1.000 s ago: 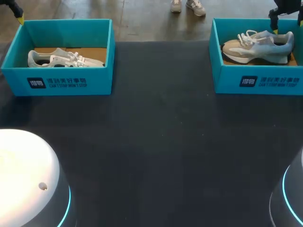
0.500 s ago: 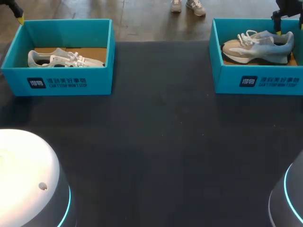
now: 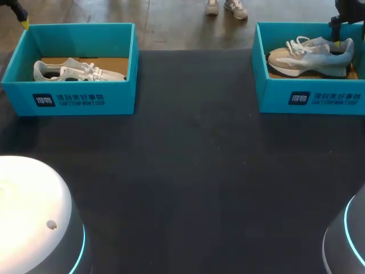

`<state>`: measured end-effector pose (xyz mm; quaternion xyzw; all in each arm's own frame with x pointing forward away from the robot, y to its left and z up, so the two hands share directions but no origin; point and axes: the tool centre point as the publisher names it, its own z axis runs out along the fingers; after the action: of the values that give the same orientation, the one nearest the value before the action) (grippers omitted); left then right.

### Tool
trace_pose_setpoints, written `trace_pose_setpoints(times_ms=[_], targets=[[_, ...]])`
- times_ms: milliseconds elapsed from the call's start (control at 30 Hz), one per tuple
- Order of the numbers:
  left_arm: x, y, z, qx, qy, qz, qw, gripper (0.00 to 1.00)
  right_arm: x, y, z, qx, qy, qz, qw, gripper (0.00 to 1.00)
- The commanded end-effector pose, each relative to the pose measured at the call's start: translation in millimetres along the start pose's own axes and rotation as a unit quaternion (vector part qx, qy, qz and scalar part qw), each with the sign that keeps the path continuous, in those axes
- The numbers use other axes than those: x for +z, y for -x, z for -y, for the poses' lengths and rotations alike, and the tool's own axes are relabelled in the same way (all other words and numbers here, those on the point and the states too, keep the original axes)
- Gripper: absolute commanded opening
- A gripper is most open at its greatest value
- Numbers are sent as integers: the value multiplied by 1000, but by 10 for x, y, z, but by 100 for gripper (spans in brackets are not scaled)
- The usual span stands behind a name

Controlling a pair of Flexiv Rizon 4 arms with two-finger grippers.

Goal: Take the shoe out of the shoebox, open the shoe tongue, remove and reinsert the insole, then place the shoe into the shoebox

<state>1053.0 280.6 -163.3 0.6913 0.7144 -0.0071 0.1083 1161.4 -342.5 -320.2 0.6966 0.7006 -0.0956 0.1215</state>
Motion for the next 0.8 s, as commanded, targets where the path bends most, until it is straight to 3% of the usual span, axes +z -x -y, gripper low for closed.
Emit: trace_pose_setpoints(times_ms=[33,267,467,800], targets=[[-2,-3,10,1,1,0,1000,100,50,10,-95,-1,-10,-5,1000,83],[-2,-3,10,1,1,0,1000,100,120,-33,-92,-1,-18,-14,1000,70],[-2,-3,10,1,1,0,1000,100,184,-47,-91,1,-27,-23,999,73],[-2,-3,10,1,1,0,1000,100,279,-79,-87,9,-41,-47,998,62]])
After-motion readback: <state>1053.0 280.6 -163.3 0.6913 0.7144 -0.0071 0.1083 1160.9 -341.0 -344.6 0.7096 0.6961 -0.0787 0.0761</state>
